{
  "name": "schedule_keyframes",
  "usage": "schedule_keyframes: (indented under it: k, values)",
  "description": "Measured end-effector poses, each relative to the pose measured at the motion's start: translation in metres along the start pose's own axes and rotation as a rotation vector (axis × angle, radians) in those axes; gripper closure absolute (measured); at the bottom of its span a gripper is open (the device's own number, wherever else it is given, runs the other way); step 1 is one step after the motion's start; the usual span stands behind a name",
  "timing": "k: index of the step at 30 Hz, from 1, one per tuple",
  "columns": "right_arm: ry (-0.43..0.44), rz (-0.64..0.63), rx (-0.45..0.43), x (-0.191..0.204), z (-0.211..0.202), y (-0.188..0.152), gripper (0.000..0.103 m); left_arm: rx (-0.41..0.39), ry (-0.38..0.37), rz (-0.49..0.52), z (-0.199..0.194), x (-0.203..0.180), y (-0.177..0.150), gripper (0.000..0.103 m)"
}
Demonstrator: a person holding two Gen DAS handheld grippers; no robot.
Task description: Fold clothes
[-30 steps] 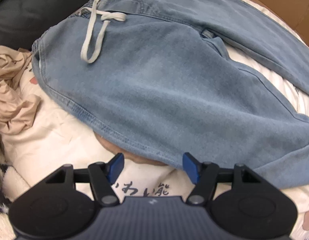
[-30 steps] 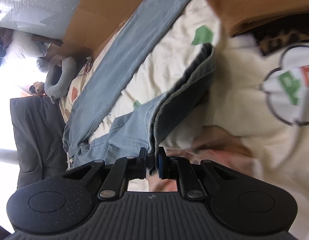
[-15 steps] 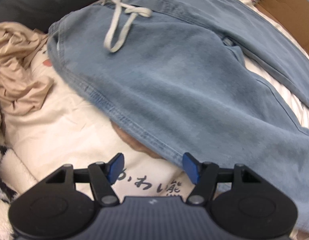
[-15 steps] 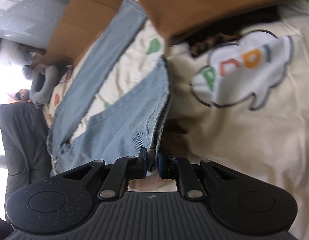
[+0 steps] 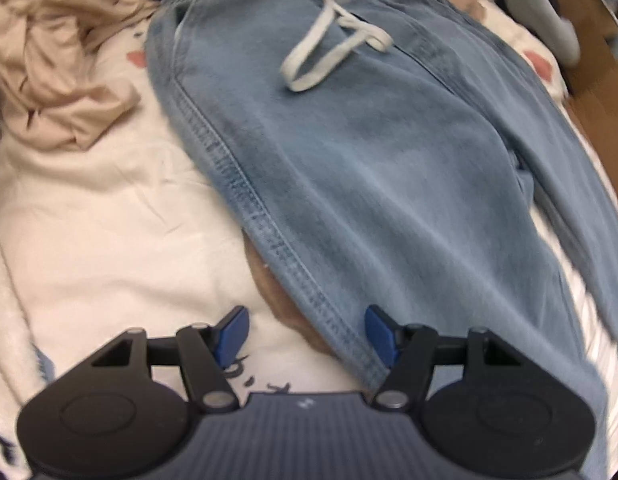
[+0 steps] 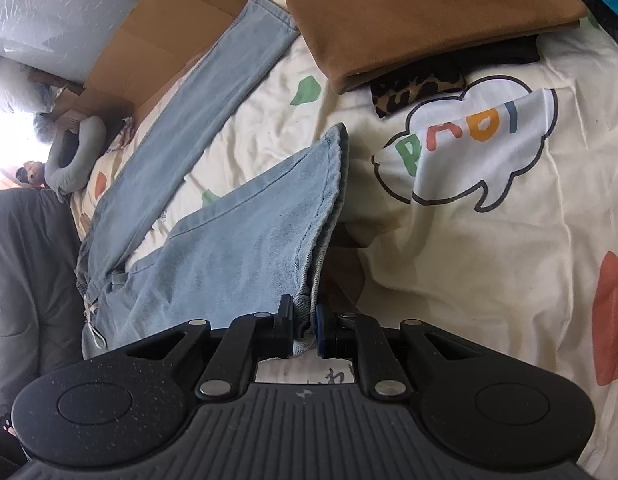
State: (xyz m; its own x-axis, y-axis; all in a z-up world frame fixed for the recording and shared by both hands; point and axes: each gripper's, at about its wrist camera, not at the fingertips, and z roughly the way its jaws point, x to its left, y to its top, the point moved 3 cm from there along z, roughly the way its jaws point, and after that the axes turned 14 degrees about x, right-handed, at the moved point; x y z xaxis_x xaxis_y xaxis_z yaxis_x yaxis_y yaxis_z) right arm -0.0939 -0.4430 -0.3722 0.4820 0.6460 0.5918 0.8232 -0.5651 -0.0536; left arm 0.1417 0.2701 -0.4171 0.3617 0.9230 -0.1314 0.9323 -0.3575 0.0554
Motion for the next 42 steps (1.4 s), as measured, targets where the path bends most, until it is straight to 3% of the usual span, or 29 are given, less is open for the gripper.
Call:
schedule_keyframes:
  k: [3, 4, 7, 11, 26, 35, 42]
  values:
    - [-0.012, 0.006, 0.003, 0.001, -0.001, -0.001, 0.095, -0.008, -0.033, -0.056, 0.001, 0.006, 0.005, 0.044]
    - [-0.015, 0.008, 0.004, 0.001, -0.002, -0.002, 0.095, -0.01, -0.044, -0.074, 0.001, 0.008, 0.007, 0.055]
    - [-0.023, 0.014, 0.004, 0.002, -0.003, -0.003, 0.095, -0.018, -0.077, -0.13, 0.002, 0.014, 0.012, 0.067]
    - [-0.035, 0.012, 0.005, 0.003, -0.003, -0.005, 0.095, -0.027, -0.119, -0.2, 0.002, 0.022, 0.019, 0.095]
    - [-0.09, 0.085, 0.072, -0.029, 0.02, -0.025, 0.095, -0.013, -0.075, -0.139, -0.012, 0.035, 0.013, 0.099]
    - [-0.139, 0.149, 0.113, -0.045, 0.046, -0.027, 0.095, 0.001, -0.057, -0.156, 0.006, 0.042, 0.047, 0.092]
    - [-0.167, 0.157, 0.126, -0.047, 0.054, -0.025, 0.095, -0.048, -0.08, -0.193, 0.005, 0.054, 0.072, 0.09]
